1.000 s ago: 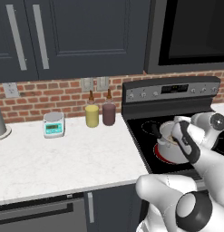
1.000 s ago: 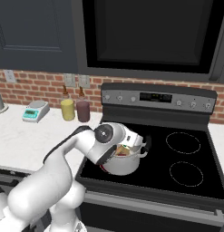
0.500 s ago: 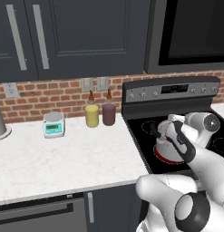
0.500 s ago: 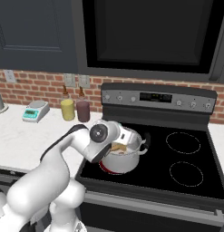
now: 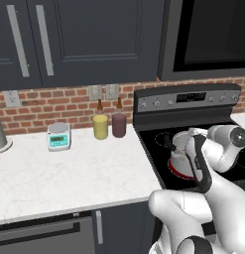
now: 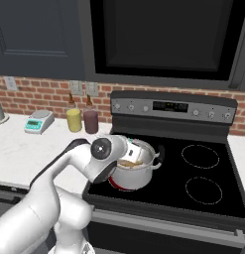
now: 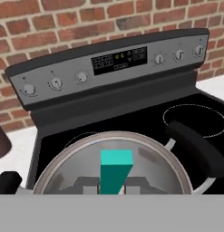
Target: Put the tomato and sweet potato in the pot. Retrieve the spatula and lightly stir the vegetables in the pot.
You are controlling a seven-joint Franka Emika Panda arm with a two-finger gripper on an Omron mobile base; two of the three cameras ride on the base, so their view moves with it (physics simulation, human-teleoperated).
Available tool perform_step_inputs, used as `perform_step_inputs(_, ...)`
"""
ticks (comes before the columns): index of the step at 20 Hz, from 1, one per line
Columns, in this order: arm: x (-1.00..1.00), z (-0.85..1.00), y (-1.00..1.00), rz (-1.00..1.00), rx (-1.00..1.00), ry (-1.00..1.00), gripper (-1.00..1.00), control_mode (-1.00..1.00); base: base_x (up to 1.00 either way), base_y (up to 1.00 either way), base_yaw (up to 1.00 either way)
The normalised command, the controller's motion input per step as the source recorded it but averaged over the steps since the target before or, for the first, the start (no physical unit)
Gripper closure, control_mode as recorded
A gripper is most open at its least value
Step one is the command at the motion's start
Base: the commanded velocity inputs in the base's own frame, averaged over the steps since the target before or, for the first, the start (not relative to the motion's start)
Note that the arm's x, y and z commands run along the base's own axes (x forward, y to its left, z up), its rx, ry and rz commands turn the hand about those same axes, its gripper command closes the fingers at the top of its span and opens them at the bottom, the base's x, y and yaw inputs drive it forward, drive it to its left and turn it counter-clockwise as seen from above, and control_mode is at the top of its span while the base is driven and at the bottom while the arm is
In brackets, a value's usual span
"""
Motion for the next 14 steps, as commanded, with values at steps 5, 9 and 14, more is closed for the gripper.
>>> perform_step_inputs(5,0.0,0.61,0.0,-0.02,0.0,0.16,1.0,-1.0,0.0,0.0,0.0)
perform_step_inputs(9,0.01,0.34,0.0,-0.04,-0.01,0.2,1.0,-1.0,0.0,0.0,0.0)
perform_step_inputs(14,0.0,-0.07,0.0,0.0,-0.07,0.1,1.0,-1.0,0.0,0.0,0.0)
